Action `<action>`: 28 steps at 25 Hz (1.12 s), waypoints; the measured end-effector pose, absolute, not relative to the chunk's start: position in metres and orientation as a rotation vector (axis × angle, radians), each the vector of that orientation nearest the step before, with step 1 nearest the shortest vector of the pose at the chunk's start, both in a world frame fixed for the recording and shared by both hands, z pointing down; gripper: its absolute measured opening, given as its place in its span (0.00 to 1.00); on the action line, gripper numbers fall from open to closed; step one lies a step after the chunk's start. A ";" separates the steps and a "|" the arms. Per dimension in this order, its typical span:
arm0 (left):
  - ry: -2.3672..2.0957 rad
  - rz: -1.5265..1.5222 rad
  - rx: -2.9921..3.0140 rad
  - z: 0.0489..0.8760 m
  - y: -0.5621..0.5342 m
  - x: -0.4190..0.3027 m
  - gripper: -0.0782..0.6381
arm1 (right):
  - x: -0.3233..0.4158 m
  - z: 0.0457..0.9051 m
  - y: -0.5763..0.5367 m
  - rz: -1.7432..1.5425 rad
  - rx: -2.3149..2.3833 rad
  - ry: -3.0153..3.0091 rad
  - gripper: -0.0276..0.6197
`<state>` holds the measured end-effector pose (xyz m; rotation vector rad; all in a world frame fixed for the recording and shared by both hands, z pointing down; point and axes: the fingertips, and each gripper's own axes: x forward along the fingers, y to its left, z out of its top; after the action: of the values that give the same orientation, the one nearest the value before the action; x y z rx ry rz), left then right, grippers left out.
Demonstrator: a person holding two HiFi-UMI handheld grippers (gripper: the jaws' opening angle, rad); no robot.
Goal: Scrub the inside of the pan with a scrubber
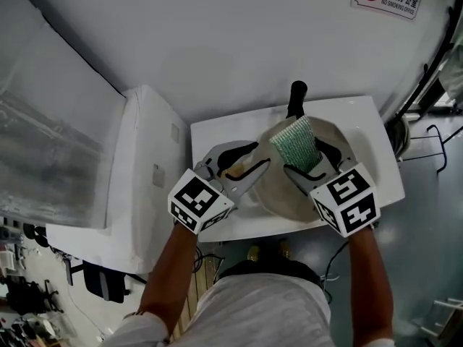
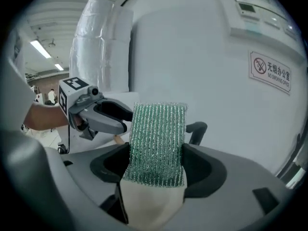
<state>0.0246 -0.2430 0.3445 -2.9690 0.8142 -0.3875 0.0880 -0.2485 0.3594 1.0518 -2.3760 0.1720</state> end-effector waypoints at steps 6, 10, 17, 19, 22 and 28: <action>0.982 -0.081 -2.944 0.304 -0.240 0.020 0.21 | 0.084 0.317 -0.243 0.087 1.140 -2.580 0.57; 1.068 0.055 -2.940 0.287 -0.236 0.014 0.17 | 0.079 0.295 -0.233 0.009 1.154 -2.690 0.57; 1.103 0.152 -2.892 0.268 -0.223 0.012 0.15 | 0.076 0.267 -0.219 -0.070 1.211 -2.851 0.57; 1.107 0.173 -2.880 0.264 -0.220 0.012 0.14 | 0.076 0.260 -0.216 -0.097 1.223 -2.890 0.57; 1.108 0.196 -2.871 0.259 -0.217 0.014 0.13 | 0.075 0.253 -0.211 -0.126 1.237 -2.938 0.57; 1.109 0.222 -2.860 0.254 -0.215 0.015 0.13 | 0.073 0.251 -0.206 -0.137 1.245 -2.979 0.57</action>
<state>0.0149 -0.2148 0.2537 -2.8604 1.1091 0.2216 0.0729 -0.2060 0.2514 1.2450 -2.9792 -0.1368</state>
